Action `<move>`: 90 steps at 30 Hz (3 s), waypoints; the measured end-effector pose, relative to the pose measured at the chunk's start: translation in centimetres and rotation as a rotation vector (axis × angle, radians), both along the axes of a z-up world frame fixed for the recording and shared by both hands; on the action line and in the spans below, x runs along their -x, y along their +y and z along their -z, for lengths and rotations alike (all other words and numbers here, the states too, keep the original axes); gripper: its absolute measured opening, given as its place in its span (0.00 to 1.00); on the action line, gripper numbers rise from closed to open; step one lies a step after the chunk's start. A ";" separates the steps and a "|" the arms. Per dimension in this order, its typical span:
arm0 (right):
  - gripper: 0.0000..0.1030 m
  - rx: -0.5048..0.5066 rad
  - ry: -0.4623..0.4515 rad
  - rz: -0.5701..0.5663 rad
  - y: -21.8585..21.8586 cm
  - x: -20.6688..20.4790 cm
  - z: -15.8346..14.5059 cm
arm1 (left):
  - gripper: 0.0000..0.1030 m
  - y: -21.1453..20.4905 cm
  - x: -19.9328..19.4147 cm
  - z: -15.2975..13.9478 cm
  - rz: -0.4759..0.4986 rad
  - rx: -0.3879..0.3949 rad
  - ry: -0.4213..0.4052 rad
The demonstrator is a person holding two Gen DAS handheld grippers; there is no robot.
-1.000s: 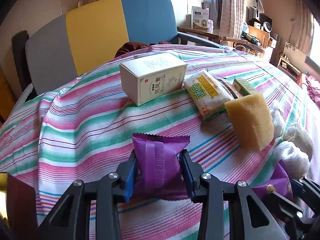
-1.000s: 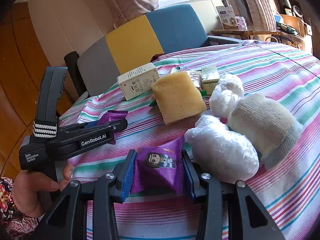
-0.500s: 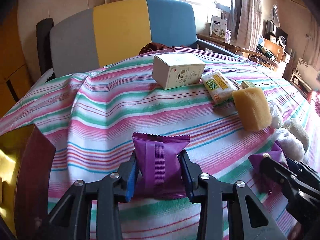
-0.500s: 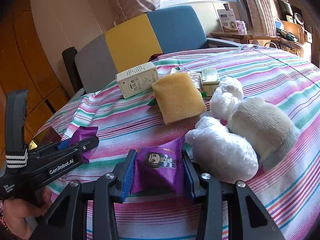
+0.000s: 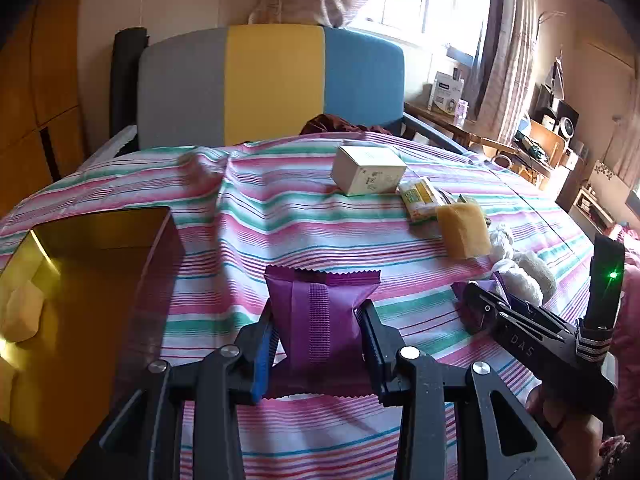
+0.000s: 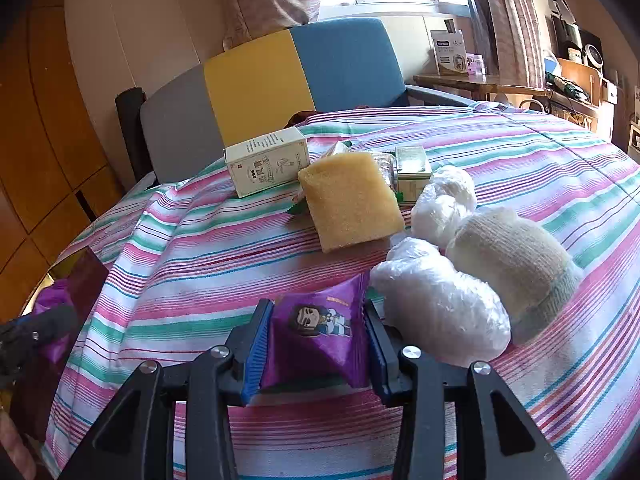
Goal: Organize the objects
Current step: 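Carry the purple packets toward the gold tray with both tools, then release the purple packets into the gold tray from both tools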
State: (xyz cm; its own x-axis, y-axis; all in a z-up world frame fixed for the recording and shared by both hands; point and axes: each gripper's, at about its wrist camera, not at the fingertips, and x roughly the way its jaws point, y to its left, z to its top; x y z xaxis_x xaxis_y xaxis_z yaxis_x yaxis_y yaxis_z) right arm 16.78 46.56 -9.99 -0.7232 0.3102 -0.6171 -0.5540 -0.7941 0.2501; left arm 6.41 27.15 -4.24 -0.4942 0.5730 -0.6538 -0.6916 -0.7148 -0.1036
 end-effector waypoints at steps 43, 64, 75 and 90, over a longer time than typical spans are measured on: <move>0.41 -0.002 0.132 -0.442 -18.8 6.5 -10.3 | 0.42 -25.5 9.1 2.9 -0.462 0.136 -0.117; 0.41 0.003 -0.110 -0.773 -30.9 13.7 -7.7 | 0.87 -32.7 4.4 -0.2 -0.733 -0.083 -0.072; 0.41 -0.051 -0.359 -0.803 -34.8 19.6 -5.2 | 0.91 -35.7 3.8 -0.9 -0.827 -0.153 -0.073; 0.50 0.045 -0.256 -0.599 -30.6 14.8 -7.4 | 0.94 -34.3 3.9 -0.9 -0.752 -0.176 -0.115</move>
State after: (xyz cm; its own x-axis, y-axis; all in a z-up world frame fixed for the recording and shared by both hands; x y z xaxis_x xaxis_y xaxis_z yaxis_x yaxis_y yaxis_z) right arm 2.01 16.00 -2.55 -0.5913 -0.1312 -0.7957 -0.0652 -0.9757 0.2093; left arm 2.55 -7.19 -3.32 -0.7255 0.2110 -0.6551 -0.0058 -0.9537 -0.3007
